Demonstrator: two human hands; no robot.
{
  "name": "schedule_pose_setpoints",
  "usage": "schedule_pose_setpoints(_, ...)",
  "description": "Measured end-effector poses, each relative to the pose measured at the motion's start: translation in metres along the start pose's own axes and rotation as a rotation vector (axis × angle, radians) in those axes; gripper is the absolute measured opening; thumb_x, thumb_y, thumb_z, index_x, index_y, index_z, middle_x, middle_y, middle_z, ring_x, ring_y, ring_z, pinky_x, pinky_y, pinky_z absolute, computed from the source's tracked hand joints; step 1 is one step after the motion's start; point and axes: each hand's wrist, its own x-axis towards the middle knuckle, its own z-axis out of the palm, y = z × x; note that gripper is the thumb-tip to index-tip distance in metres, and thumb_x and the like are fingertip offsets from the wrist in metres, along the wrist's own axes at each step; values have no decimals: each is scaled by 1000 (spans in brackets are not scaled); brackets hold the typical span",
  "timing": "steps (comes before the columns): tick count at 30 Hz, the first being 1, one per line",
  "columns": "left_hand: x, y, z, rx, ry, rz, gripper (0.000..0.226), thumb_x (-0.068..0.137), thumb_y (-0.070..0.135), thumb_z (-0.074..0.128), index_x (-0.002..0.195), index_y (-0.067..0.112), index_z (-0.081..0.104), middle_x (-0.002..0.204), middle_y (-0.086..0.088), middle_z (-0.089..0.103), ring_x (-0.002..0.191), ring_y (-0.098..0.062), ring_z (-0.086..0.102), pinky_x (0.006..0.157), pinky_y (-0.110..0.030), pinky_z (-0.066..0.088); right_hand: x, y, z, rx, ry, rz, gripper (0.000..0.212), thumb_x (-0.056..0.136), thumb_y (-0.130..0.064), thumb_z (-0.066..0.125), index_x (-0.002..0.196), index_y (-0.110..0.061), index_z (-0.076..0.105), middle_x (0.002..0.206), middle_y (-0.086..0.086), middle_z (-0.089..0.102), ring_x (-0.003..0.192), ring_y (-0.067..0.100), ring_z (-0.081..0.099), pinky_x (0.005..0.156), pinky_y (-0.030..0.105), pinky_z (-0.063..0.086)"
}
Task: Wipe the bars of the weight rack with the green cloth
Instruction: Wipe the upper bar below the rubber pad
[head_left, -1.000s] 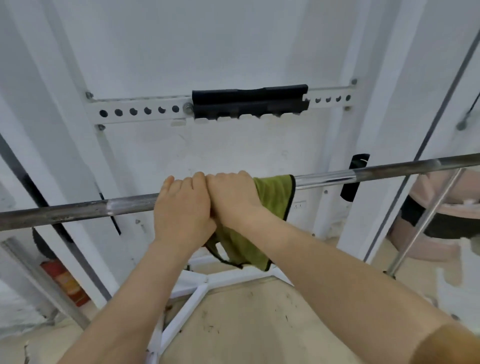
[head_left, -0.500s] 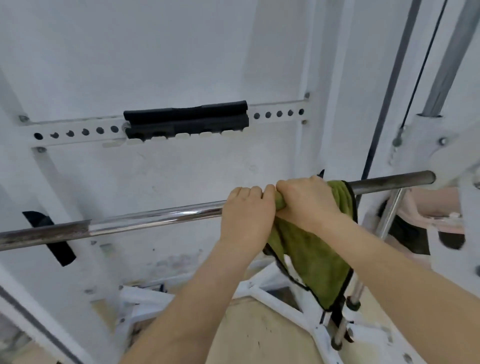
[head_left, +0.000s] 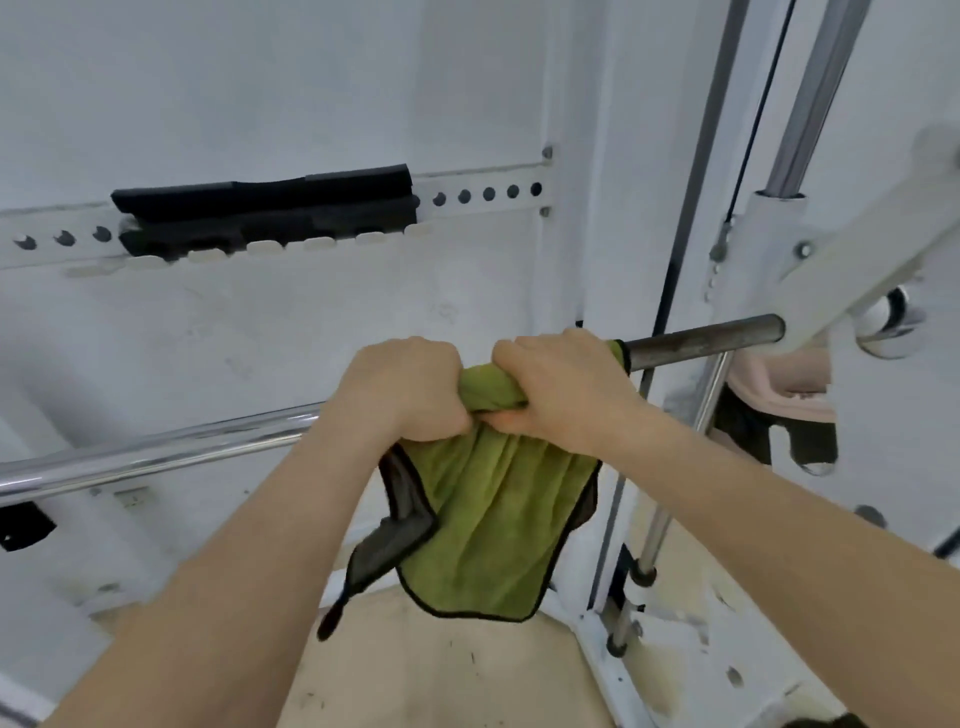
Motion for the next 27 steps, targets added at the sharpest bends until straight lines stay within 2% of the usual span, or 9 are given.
schedule_pose_setpoints(2,-1,37,18,107,291,64,21,73,33,65,71,20,48,66,0,56,62,-25,60,52,-29,26,-17,34,-3,-81,-17,121,39,76,-57,59,80,-24,38,75,-6,54,72,23,54,67,34,31)
schedule_pose_setpoints(4,-1,67,30,150,428,99,15,65,22,70,69,21,55,60,2,56,50,-21,55,50,-28,20,-28,55,-8,-133,-85,239,37,74,-58,59,79,-24,45,75,-7,55,75,23,56,71,37,37)
schedule_pose_setpoints(7,4,67,41,183,543,137,12,62,15,55,71,21,60,60,4,56,49,-17,54,50,-28,20,-20,46,-8,-107,-108,369,27,76,-49,59,72,-25,47,68,-8,54,69,21,54,74,36,35)
schedule_pose_setpoints(10,0,53,29,142,511,106,13,71,15,57,82,21,59,69,2,61,58,-19,60,50,-26,19,-6,11,-1,-96,-37,354,8,74,-25,55,76,-23,47,73,-5,59,73,23,57,77,37,33)
schedule_pose_setpoints(12,7,50,26,44,368,103,10,85,22,53,94,21,54,83,2,62,73,-23,61,53,-28,24,-1,0,3,-94,-20,293,10,74,-21,53,83,-22,49,79,-3,60,77,24,58,76,37,31)
schedule_pose_setpoints(17,23,64,18,84,319,42,21,87,35,48,72,23,41,61,5,38,51,-16,32,49,-26,22,-23,48,8,-99,80,97,24,71,-29,68,88,-16,57,75,-2,56,69,23,57,69,37,38)
schedule_pose_setpoints(21,35,117,19,101,360,29,23,90,30,52,79,18,36,59,4,32,48,-16,25,46,-28,13,-54,102,11,-118,101,182,33,69,-35,75,92,-17,60,79,-2,57,75,23,58,75,38,41)
schedule_pose_setpoints(25,72,191,16,43,349,89,11,90,12,51,84,17,43,73,0,54,58,-20,46,50,-29,23,-75,145,1,-96,46,363,25,77,-21,64,102,-16,60,98,2,58,99,25,56,99,36,32)
schedule_pose_setpoints(27,86,219,10,32,323,113,16,91,6,48,79,17,50,83,-1,61,74,-24,60,58,-30,32,-87,153,2,-54,88,428,38,75,-7,59,114,-8,60,114,11,57,115,30,51,111,36,25)
